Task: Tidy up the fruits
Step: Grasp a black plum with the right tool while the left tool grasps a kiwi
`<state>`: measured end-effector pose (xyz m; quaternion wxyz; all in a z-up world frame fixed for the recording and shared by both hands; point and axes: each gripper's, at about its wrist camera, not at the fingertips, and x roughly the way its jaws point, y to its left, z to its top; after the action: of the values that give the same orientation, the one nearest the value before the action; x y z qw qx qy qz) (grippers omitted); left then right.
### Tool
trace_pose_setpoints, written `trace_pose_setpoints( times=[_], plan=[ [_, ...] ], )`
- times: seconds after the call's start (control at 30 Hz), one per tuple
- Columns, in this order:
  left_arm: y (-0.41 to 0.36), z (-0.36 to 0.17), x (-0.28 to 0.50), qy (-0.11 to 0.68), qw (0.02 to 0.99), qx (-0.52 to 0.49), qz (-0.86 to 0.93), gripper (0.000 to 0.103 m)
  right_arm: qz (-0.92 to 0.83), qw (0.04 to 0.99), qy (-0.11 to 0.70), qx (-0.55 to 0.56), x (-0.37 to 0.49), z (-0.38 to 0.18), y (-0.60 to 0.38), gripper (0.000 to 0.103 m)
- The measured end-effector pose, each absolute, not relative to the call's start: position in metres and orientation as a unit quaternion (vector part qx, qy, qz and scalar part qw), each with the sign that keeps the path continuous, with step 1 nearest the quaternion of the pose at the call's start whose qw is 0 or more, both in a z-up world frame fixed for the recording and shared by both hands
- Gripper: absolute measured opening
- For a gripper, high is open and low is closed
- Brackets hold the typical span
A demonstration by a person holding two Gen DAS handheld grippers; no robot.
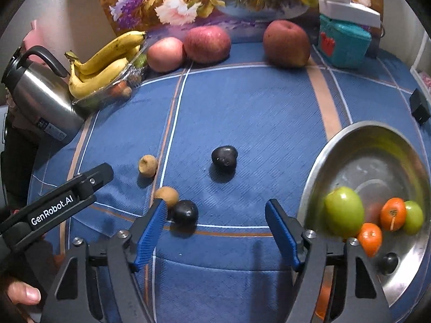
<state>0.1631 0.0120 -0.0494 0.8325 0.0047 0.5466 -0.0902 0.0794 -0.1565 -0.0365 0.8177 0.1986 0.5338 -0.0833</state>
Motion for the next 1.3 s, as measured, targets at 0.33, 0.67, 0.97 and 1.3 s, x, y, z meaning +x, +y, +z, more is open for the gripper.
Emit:
trace_pose_setpoints(
  times=[0.33, 0.67, 0.97, 1.3],
  plan=[
    [0.020, -0.064, 0.171, 0.578, 0.812, -0.021, -0.078, 0.103, -0.056, 0.801, 0.562, 0.197, 0.092, -0.057, -0.140, 0.063],
    [0.019, -0.068, 0.174, 0.594, 0.799, -0.024, -0.090, 0.103, -0.050, 0.803, 0.571, 0.165, 0.105, -0.062, -0.122, 0.048],
    [0.022, -0.074, 0.177, 0.606, 0.789, -0.041, -0.089, 0.102, -0.045, 0.806, 0.572, 0.146, 0.112, -0.061, -0.117, 0.032],
    [0.019, -0.069, 0.175, 0.608, 0.784, -0.062, -0.105, 0.099, -0.041, 0.804, 0.571, 0.158, 0.109, -0.057, -0.126, 0.027]
  ],
)
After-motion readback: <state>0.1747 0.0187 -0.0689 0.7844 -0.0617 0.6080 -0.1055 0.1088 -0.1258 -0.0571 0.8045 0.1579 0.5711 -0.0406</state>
